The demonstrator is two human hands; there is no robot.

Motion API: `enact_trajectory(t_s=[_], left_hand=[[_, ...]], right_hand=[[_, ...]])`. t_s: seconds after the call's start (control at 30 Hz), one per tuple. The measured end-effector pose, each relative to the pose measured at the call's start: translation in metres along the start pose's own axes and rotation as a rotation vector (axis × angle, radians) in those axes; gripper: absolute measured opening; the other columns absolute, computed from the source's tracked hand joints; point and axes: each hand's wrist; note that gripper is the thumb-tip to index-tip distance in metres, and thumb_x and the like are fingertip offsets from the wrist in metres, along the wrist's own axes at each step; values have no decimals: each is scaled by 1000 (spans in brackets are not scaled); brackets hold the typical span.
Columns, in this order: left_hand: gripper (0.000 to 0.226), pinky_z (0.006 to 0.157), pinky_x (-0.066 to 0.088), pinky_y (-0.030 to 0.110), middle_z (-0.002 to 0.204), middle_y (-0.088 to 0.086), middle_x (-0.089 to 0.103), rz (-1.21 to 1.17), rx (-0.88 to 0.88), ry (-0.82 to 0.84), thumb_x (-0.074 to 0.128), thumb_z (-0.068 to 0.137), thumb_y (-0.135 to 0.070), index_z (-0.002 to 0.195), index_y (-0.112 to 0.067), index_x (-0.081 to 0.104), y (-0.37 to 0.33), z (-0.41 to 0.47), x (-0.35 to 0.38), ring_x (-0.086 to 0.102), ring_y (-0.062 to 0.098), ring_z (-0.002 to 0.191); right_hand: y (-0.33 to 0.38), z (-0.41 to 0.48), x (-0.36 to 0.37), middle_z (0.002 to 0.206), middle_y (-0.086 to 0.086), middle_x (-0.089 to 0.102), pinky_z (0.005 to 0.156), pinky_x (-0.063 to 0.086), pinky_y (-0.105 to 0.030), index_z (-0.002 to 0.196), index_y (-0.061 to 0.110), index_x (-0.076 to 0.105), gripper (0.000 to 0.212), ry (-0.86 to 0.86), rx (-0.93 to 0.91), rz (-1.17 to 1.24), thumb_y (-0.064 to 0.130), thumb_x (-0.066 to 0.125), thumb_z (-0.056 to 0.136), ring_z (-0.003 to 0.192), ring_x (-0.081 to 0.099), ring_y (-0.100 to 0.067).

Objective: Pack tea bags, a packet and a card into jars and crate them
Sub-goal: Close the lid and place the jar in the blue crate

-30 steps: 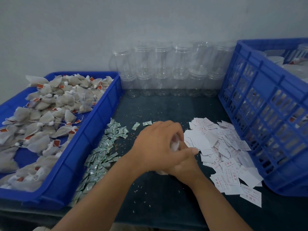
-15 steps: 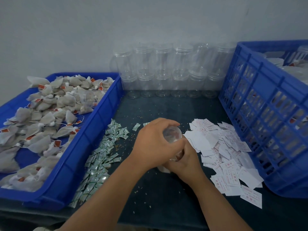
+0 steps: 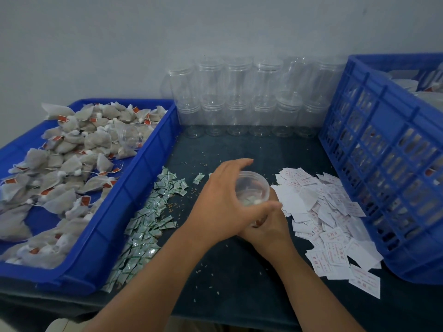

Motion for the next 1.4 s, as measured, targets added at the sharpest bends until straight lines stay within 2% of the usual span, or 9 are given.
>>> enact_trajectory(t_s=[0.17,0.37,0.6,0.73,0.83,0.9,1.03,1.17,1.4], left_hand=[[69,91,52,18,111,-31,64,-130,-130,-107,82,59,-61,122,-47,57,5,1,12,61,-9,107],[56,90,53,17,110,-30,68,-232,-89,-6,82,62,-47,115,-43,64,17,5,4,65,-7,106],[96,101,49,16,134,-26,57,-268,26,169,89,66,-55,148,-44,42,24,1,-10,57,-2,128],[97,101,49,23,128,-29,55,-175,22,106,86,67,-65,148,-52,35,22,-5,-17,56,-1,125],[99,104,45,22,130,-32,49,-40,42,87,78,67,-75,150,-51,30,17,-6,-19,49,-4,127],[90,106,43,24,133,-32,46,-26,80,108,67,74,-78,151,-50,30,11,-5,-17,47,-3,130],[57,107,48,27,136,-27,56,-355,108,120,43,95,-69,146,-44,47,-6,0,-12,53,-1,132],[45,97,52,29,126,-19,66,-515,79,-40,32,102,-59,125,-39,64,-29,22,3,60,5,125],[6,73,48,18,97,-24,63,15,314,99,60,101,-42,104,-43,64,-82,64,50,59,-7,94]], right_hand=[[-4,-3,-3,115,21,76,75,56,-11,123,55,64,67,-16,19,-90,31,91,66,101,75,1],[-6,0,-9,96,-2,79,52,57,-31,116,38,69,47,106,158,74,18,89,78,79,77,-17],[-5,-5,-3,126,4,74,81,59,-23,143,33,55,71,137,133,0,30,90,81,112,74,-16],[11,-8,1,119,25,71,82,60,-30,136,48,59,71,52,-32,-511,67,81,71,108,70,-1],[32,-7,4,141,29,62,89,59,-26,163,46,29,113,22,-42,-651,69,82,66,121,64,4],[48,-5,1,144,32,59,88,58,-22,164,56,14,118,38,-23,-640,67,80,67,119,64,6],[85,-2,-32,138,29,61,96,59,-29,158,59,31,100,61,-11,-657,66,81,72,118,62,6],[134,-10,-83,134,32,56,98,46,-16,158,49,39,102,-61,-32,-716,77,78,68,123,54,11],[253,-4,-181,115,50,57,75,40,4,146,50,50,92,-404,-188,-856,86,74,65,99,60,21]])
Point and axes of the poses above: each hand's wrist, its own z-axis towards the middle knuckle, its own x-axis out of the palm, y = z × x
